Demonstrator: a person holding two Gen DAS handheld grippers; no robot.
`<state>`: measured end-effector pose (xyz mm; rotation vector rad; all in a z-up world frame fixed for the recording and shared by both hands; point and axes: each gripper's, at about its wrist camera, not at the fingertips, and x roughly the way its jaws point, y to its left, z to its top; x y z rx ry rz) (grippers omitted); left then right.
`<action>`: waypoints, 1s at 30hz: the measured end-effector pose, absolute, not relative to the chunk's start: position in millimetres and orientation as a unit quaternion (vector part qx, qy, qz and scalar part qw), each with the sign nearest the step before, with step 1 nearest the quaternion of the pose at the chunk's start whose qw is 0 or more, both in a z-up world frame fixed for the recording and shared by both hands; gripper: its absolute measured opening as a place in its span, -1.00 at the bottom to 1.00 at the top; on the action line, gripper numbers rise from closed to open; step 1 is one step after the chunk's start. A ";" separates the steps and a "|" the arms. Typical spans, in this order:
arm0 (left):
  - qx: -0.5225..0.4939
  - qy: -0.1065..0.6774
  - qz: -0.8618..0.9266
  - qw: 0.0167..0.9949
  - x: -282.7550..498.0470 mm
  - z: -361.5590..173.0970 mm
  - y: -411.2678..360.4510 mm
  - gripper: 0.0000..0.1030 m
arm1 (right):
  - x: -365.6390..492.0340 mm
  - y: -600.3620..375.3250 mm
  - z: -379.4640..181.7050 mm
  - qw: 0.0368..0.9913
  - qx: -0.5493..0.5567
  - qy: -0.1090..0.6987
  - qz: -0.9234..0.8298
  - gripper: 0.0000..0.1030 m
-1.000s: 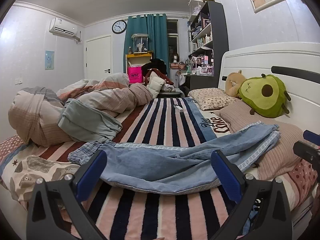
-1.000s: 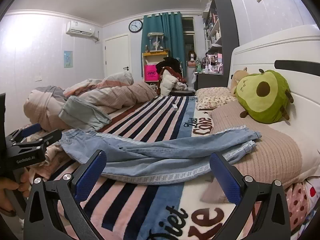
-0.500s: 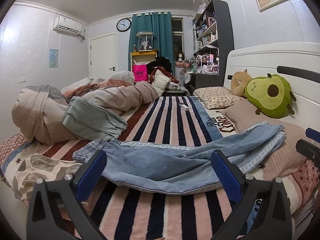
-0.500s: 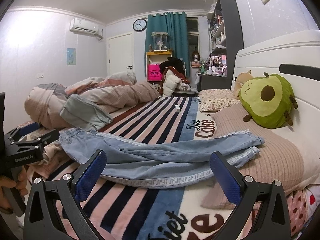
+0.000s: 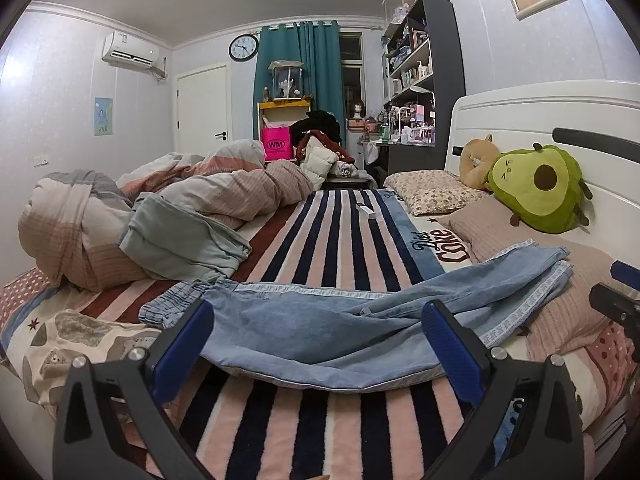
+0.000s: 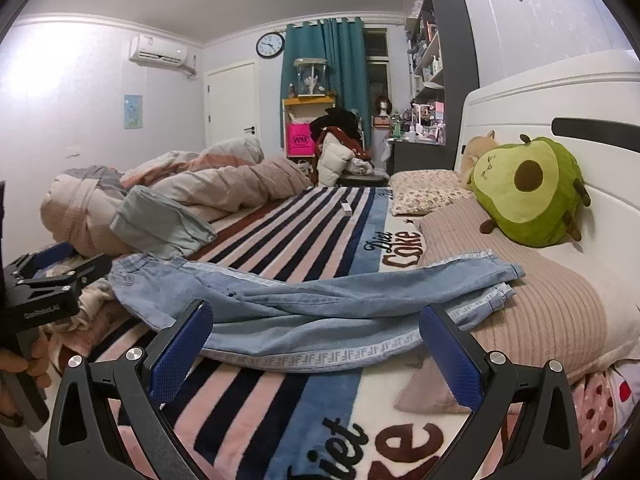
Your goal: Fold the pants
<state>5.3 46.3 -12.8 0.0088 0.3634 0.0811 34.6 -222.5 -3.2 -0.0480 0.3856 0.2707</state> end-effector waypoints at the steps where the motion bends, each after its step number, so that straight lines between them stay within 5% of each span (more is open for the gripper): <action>1: 0.004 0.182 0.041 0.982 6.1 -13.8 46.6 0.99 | 36.4 -221.6 -4.9 0.972 -0.022 0.193 0.134 0.99; 11: 0.001 0.206 0.041 0.978 29.2 -27.8 59.9 0.99 | 56.2 -218.2 -21.6 0.980 -0.004 0.168 0.102 0.99; 22: -0.082 0.301 0.015 0.950 75.7 -102.7 100.5 0.99 | 145.3 -297.8 -108.7 0.927 0.131 0.331 0.115 0.99; 24: -0.088 0.313 0.017 0.946 82.2 -114.2 102.3 0.99 | 154.8 -303.4 -119.1 0.922 0.142 0.343 0.111 0.93; 26: -0.098 0.323 0.015 0.941 88.7 -124.2 104.8 0.99 | 170.0 -303.8 -128.7 0.915 0.151 0.354 0.123 0.60; 30: -0.119 0.332 0.015 0.935 102.2 -135.4 110.3 0.98 | 195.7 -293.5 -142.8 0.904 0.157 0.374 0.136 0.49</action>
